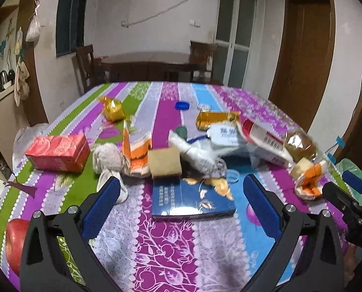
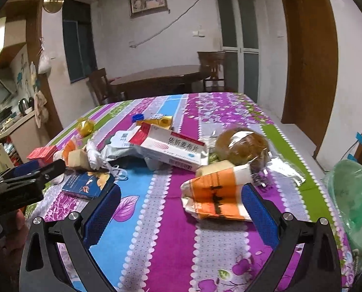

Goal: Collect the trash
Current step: 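Move both tools toward the orange paper cup on the table, then close the right gripper on the orange paper cup and lift it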

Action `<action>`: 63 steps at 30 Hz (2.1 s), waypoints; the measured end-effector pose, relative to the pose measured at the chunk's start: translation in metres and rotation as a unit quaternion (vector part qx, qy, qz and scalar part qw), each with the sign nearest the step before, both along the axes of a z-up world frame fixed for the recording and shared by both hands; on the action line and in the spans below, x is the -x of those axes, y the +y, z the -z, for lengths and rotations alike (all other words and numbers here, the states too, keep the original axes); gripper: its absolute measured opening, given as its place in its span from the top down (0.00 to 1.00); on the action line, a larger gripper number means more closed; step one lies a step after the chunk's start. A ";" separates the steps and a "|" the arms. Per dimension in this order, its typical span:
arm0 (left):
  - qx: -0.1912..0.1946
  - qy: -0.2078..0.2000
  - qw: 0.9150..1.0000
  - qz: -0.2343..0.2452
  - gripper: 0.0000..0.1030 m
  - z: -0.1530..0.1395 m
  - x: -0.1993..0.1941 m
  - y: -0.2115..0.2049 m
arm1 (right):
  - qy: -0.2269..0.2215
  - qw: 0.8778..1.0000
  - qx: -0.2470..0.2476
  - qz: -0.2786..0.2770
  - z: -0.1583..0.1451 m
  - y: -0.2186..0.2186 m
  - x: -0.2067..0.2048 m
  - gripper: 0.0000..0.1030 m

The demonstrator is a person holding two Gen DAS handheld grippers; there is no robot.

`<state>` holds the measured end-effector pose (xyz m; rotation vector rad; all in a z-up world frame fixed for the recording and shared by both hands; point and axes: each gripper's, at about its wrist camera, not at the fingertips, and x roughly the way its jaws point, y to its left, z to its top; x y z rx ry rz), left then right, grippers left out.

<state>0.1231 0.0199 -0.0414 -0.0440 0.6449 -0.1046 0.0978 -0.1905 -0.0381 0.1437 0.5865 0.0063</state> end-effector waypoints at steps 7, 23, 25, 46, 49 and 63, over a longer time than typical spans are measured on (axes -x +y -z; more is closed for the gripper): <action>-0.023 0.021 0.999 0.008 0.05 0.017 -0.004 -0.002 | -0.001 1.000 -0.011 -0.013 0.005 0.003 0.000 0.04; 0.022 0.032 0.999 0.007 0.05 0.019 -0.009 0.010 | 0.056 0.994 -0.093 0.028 0.027 -0.023 -0.022 0.04; 0.020 0.027 0.999 0.008 0.05 0.018 -0.007 0.009 | 0.058 0.994 -0.093 0.030 0.028 -0.022 -0.023 0.04; 0.044 -0.025 0.999 -0.009 0.05 0.011 0.055 0.039 | 0.009 0.998 0.040 -0.054 -0.011 -0.015 0.010 0.20; 0.048 -0.019 0.999 -0.005 0.05 0.013 0.051 0.039 | 0.034 0.997 0.042 -0.056 -0.001 -0.022 0.015 0.27; 0.060 -0.007 0.998 0.004 0.05 0.020 0.045 0.039 | 0.069 0.995 0.014 -0.074 0.013 -0.063 -0.029 0.14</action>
